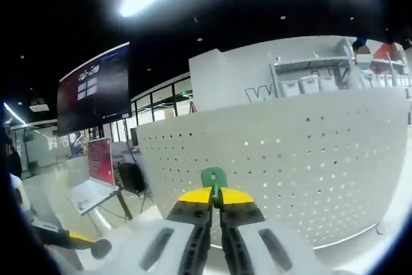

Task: Insert the hook assembly into the mounting plate slot until the hook locks in place.

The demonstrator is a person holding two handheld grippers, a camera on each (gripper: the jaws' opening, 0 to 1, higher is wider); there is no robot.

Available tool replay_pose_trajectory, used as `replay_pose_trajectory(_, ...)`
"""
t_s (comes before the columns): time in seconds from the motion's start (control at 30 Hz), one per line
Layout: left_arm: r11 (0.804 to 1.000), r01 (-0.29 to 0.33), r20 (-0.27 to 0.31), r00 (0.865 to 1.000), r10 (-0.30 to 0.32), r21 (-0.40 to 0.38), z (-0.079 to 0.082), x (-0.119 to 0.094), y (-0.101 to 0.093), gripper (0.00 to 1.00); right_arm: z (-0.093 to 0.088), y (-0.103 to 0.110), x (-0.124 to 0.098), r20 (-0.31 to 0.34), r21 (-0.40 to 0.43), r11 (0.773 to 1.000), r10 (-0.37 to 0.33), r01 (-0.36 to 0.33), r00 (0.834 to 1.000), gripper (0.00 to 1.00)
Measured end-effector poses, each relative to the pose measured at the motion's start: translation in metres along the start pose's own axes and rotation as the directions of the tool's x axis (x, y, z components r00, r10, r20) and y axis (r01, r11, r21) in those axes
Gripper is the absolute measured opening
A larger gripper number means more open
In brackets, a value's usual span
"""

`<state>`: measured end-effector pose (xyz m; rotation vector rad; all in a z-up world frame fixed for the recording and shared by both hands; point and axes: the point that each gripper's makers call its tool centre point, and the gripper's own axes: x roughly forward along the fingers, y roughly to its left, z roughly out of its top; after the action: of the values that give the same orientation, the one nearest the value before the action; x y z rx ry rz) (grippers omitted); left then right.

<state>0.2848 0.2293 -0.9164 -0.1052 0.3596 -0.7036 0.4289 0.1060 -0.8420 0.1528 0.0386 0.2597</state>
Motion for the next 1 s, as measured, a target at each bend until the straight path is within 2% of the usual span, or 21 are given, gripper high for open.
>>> replay_pose_trajectory(0.13,0.999,-0.007,0.030,1.000,0.008,-0.038,0.005,-0.001,0.004,1.00,0.006,-0.012,0.006,0.019,0.011,1.000,-0.026,0.026,0.999,0.00)
replay_pose_trajectory(0.3,0.999,-0.025,0.018,1.000,0.026,-0.045,0.003,0.003,0.007,1.00,0.009,-0.042,0.019,0.040,0.057,0.994,-0.101,0.098,0.994,0.00)
replay_pose_trajectory(0.47,0.999,0.003,0.004,1.000,-0.003,-0.033,0.002,0.009,-0.003,1.00,0.019,-0.064,0.029,0.068,0.042,0.989,-0.145,0.142,0.987,0.00)
replay_pose_trajectory(0.57,1.000,0.007,-0.004,1.000,-0.007,-0.023,0.000,0.011,-0.004,1.00,0.027,-0.081,0.033,0.095,0.058,0.981,-0.189,0.184,0.977,0.00)
replay_pose_trajectory(0.73,1.000,-0.007,-0.014,1.000,0.007,-0.028,-0.004,0.010,0.002,1.00,0.035,-0.096,0.038,0.117,0.054,0.975,-0.219,0.214,0.969,0.00)
replay_pose_trajectory(1.0,0.999,-0.031,-0.018,0.999,0.031,-0.031,-0.005,0.007,0.012,0.99,0.045,-0.106,0.038,0.150,0.070,0.966,-0.257,0.249,0.955,0.00)
